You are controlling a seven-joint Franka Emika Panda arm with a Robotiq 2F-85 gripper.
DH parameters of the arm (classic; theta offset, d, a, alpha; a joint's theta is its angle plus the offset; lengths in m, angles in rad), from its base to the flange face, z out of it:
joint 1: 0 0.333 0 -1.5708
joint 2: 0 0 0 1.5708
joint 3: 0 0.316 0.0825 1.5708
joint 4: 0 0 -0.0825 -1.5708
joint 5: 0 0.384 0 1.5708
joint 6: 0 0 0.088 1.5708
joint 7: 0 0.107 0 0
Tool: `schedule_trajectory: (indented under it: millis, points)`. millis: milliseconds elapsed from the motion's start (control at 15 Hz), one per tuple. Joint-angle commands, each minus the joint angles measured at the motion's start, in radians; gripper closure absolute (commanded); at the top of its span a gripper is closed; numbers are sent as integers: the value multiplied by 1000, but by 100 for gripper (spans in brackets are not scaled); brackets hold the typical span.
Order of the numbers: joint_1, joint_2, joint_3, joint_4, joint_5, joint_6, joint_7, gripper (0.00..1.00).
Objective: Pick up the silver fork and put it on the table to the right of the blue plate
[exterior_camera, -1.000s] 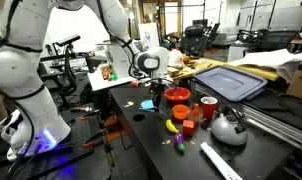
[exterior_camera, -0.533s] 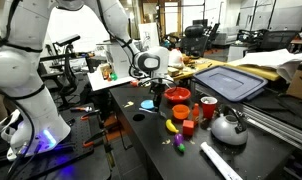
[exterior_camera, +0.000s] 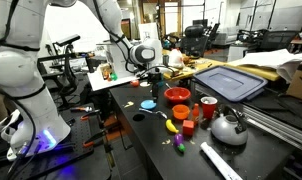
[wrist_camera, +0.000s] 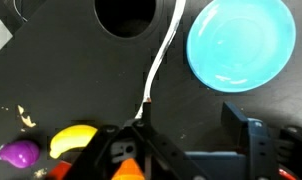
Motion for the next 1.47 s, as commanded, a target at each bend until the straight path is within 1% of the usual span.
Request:
schedule_trajectory:
  millis: [0,133,333,800,1067,1400]
  points:
    - [23,-111,27,-61,-52,-2,11,0]
    - [16,-152,66,-73,-40,-12,-25,0]
    - [13,-204,114,-92,-34,-14,-46,0]
    - [7,-290,202,-107,-20,-33,-118,0]
    - [0,-319,242,-107,2,-52,-188,0]
    - [-3,-334,270,-102,21,-75,-255,0]
